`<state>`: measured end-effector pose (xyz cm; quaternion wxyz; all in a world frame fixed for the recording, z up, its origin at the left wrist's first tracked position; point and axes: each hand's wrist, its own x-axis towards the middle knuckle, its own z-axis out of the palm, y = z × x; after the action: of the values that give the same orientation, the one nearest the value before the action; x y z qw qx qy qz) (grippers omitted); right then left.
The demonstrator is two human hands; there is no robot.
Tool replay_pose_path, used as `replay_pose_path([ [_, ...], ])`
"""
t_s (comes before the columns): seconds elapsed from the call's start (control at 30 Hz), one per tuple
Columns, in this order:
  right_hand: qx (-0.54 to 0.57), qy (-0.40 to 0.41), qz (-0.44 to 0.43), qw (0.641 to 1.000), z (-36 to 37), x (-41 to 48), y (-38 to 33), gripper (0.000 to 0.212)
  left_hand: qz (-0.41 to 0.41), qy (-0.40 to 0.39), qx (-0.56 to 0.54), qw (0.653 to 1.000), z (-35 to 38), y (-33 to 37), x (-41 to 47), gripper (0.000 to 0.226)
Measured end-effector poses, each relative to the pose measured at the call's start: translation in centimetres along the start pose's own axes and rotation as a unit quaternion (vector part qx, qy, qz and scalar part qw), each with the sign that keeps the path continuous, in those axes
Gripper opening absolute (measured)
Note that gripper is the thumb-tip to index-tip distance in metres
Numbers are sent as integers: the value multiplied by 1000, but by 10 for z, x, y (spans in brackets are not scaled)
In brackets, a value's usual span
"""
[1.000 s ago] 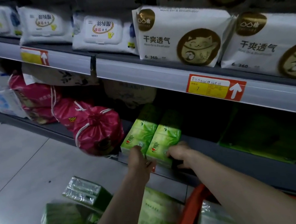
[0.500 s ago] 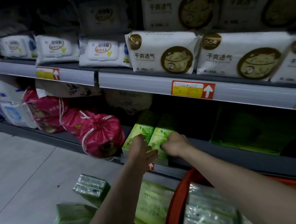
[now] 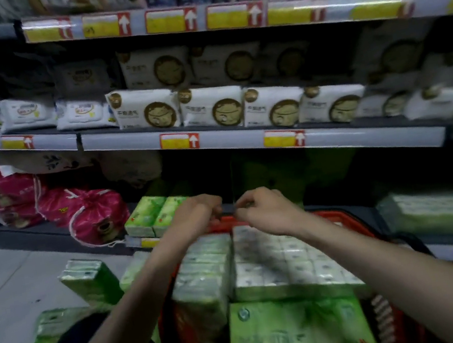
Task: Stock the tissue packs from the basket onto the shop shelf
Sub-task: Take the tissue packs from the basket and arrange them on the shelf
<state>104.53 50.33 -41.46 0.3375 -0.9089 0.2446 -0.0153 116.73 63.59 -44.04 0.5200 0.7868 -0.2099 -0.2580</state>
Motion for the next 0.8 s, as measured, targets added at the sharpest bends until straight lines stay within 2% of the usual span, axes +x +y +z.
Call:
replay_pose_path([
  [0.17,59,-15,-12,998,-5,-82,65,16,77,-38,32,996,53,-15,-60,19],
  [0.3,102,-4,12,995,13,-114,124,13,99,-56,94,989,71,-41,-66,19],
  [0.4,22,7,-2,1000,15,-112,141,14,151,-50,161,974,73,-55,-56,22],
  [0.53,12,30,6,999,8,-104,146,14,197,-53,243,948,77,-69,-43,23],
  [0.63,-44,20,38,998,3,-108,142,14,220,-50,259,939,80,-62,-46,18],
  [0.7,-69,13,73,995,-3,-113,139,30,205,-60,301,929,79,-60,-54,25],
  [0.73,-75,2,95,993,-6,-116,138,40,165,-83,328,926,77,-61,-59,34],
  [0.8,-90,-45,143,985,-9,-124,137,55,20,-130,398,908,68,-71,-64,45],
])
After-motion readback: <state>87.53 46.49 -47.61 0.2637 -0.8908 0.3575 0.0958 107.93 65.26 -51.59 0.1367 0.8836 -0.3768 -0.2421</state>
